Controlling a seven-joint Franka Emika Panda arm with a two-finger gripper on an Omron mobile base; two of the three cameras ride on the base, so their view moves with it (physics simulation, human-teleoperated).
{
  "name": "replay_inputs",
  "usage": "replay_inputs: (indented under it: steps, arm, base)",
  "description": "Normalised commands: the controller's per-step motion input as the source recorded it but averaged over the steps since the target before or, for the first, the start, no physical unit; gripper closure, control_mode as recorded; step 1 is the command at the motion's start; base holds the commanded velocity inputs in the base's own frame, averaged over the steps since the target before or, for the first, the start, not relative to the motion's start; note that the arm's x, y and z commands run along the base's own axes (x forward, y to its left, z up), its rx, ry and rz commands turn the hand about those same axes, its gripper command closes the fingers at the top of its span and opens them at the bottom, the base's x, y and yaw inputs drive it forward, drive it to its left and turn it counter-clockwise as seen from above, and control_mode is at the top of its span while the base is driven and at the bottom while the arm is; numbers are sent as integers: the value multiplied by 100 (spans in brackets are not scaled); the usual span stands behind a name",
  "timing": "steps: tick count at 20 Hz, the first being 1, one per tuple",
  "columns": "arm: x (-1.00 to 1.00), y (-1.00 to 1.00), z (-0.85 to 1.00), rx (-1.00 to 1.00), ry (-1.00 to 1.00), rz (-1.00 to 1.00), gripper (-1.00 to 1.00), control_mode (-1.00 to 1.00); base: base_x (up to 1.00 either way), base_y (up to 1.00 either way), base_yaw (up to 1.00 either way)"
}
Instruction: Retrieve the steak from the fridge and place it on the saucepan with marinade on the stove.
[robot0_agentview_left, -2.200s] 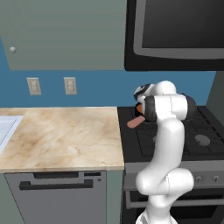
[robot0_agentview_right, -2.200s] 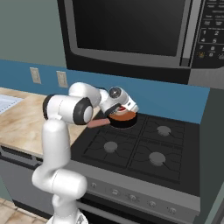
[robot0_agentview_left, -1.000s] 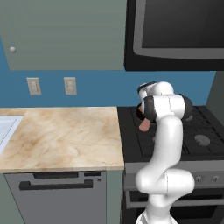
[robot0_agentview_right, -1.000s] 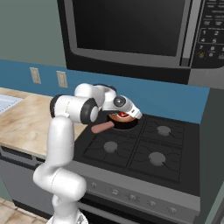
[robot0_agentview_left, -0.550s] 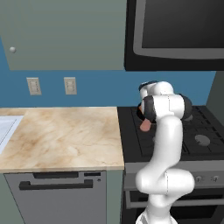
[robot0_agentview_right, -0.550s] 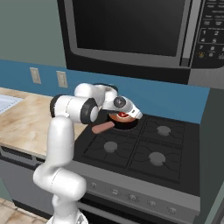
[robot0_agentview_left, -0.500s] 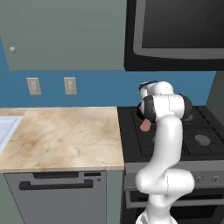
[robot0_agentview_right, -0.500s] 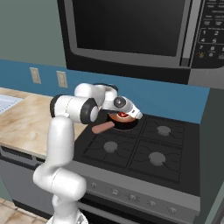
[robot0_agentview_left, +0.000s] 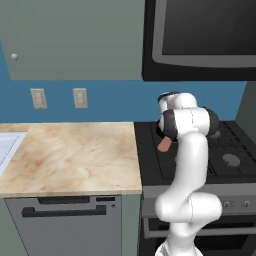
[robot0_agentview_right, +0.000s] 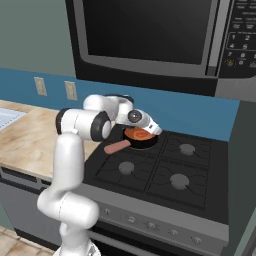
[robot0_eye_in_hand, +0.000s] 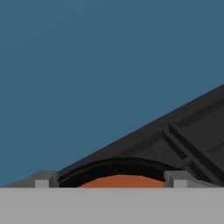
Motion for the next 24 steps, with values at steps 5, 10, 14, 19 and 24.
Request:
replay_inputs:
  steps: [5, 10, 14, 19, 24]
  arm:
    - [0, 18, 64, -4, 0, 0, -100, -100]
    - [0, 16, 80, -6, 0, 0, -100, -100]
    - [-37, 19, 51, -14, 0, 0, -100, -100]
    - [-96, 28, 34, -21, 0, 2, -100, -100]
    - [-100, 45, 33, -25, 0, 5, -100, -100]
  base:
    - [0, 0, 0]
    - [0, 0, 0]
    - [0, 0, 0]
    - [0, 0, 0]
    - [0, 0, 0]
